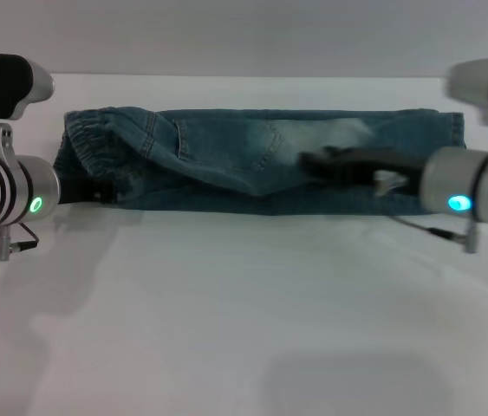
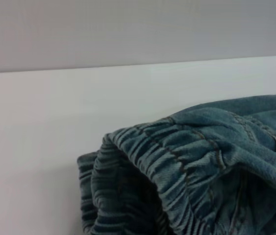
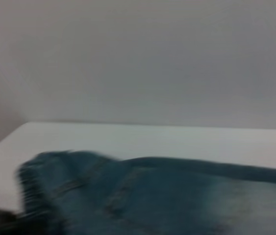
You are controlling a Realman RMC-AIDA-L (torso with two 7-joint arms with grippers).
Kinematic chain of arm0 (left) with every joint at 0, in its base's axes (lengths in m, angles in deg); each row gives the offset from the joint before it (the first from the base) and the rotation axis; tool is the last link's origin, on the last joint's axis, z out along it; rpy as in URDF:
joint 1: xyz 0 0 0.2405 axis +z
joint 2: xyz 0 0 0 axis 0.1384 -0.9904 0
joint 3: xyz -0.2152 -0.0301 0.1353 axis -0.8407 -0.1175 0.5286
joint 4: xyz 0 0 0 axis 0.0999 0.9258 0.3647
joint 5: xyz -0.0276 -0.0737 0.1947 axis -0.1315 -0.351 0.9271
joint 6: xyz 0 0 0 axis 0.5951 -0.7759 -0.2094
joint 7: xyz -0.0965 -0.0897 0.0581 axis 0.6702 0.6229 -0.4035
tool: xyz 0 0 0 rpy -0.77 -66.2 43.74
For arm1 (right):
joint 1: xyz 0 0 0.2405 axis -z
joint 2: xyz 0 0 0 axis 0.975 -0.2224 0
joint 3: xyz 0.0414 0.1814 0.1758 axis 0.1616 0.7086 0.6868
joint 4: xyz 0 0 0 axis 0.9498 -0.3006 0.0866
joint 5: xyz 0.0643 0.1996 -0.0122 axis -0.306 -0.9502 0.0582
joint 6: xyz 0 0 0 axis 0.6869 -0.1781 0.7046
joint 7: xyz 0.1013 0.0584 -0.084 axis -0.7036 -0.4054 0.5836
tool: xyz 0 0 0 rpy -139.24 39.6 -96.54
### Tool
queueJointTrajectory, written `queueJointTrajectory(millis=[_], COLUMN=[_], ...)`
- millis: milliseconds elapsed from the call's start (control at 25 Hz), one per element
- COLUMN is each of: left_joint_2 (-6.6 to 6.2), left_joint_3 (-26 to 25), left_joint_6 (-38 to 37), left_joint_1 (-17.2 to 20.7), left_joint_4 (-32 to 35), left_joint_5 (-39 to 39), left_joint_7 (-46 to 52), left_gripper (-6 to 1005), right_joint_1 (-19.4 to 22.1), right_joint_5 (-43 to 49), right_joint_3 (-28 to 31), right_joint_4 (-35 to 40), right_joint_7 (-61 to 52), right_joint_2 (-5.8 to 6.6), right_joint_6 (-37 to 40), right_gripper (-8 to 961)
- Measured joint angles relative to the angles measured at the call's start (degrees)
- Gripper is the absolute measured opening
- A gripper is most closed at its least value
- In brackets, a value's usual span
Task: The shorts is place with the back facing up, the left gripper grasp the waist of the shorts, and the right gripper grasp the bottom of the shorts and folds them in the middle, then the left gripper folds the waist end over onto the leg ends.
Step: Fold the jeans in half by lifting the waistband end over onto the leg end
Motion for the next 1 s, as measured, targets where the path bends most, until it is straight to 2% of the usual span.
queueJointTrajectory(millis=[240,440,680,880,1000], left_joint_2=[0.02,-0.03,-0.07,-0.07,-0.07], left_joint_3=[0.2,0.2,0.2,0.5,1.1], left_joint_6=[-0.3,-0.4,-0.4,0.2,0.9], left_joint_1=[-0.7,-0.9,-1.1,-1.0,-0.8], left_joint_4=[0.6,0.8,1.2,0.0,-1.6], left_joint_5=[0.1,0.1,0.1,0.1,0.0], left_joint_7=[0.0,-0.1,-0.3,-0.2,0.0], left_gripper=[98,97,97,97,97], right_joint_1=[-1.9,0.0,1.3,-0.1,-2.5], right_joint_5=[-2.0,-2.1,-2.4,-3.5,-3.5], right_joint_3=[-8.1,-11.2,-13.5,-16.1,-15.8], right_joint_4=[-0.9,-3.9,-4.8,-1.8,1.4], right_joint_7=[0.4,0.4,0.4,0.4,0.4], right_joint_2=[-0.03,-0.07,-0.05,-0.15,-0.17], right_joint_6=[0.7,1.4,1.5,3.4,4.5], right_gripper=[407,408,291,77,69])
